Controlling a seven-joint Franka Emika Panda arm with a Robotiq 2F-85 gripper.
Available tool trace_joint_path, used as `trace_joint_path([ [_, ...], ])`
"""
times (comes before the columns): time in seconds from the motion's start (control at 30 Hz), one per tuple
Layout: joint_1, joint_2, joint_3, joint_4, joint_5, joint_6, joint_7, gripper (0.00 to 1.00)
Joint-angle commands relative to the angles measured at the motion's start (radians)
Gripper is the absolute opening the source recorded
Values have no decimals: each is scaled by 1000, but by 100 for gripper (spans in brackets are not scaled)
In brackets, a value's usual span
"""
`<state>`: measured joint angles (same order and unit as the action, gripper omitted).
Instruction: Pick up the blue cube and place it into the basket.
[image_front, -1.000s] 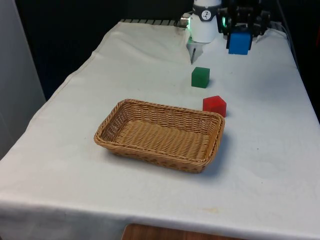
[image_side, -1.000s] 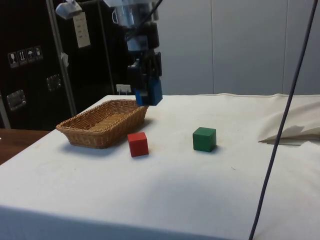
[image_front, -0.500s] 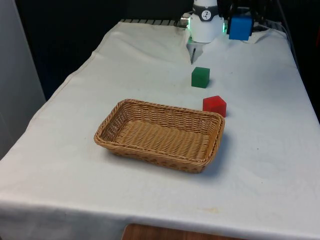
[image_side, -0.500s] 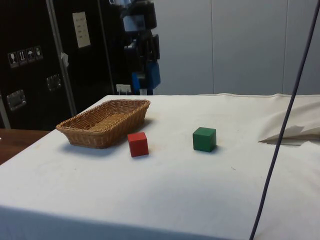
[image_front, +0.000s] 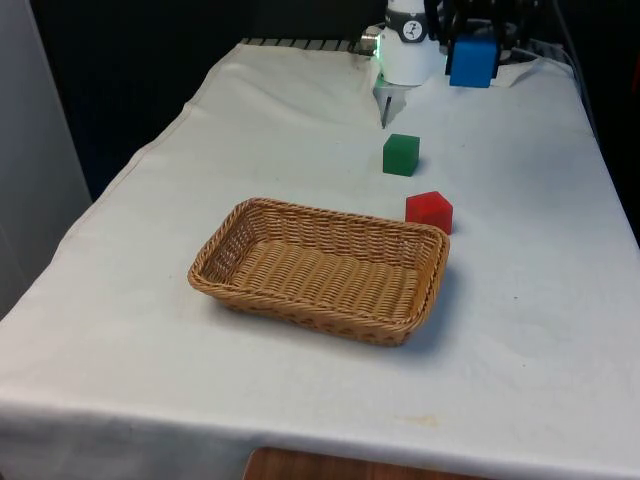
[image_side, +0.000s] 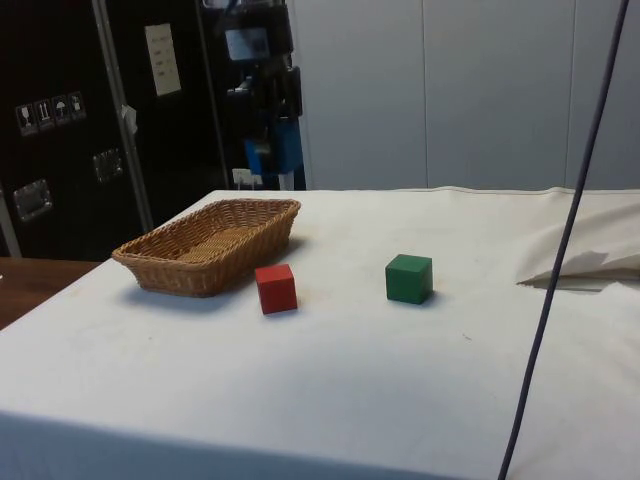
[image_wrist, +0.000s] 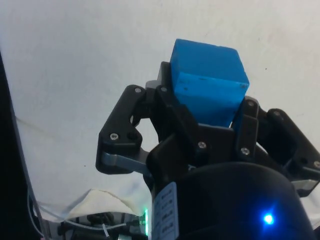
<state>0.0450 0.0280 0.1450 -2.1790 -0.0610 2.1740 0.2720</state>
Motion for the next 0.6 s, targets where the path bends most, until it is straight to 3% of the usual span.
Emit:
trace_joint_path([
  [0.0,-3,9,-3,12,8,-9,-10,2],
  [0.27,-10,45,-22,56,4,-27,-27,2],
  [0.3,-6,35,-19,43,0,-13,-19,2],
  [0.57,-15,87,-54,115,0,-44,-54,2],
])
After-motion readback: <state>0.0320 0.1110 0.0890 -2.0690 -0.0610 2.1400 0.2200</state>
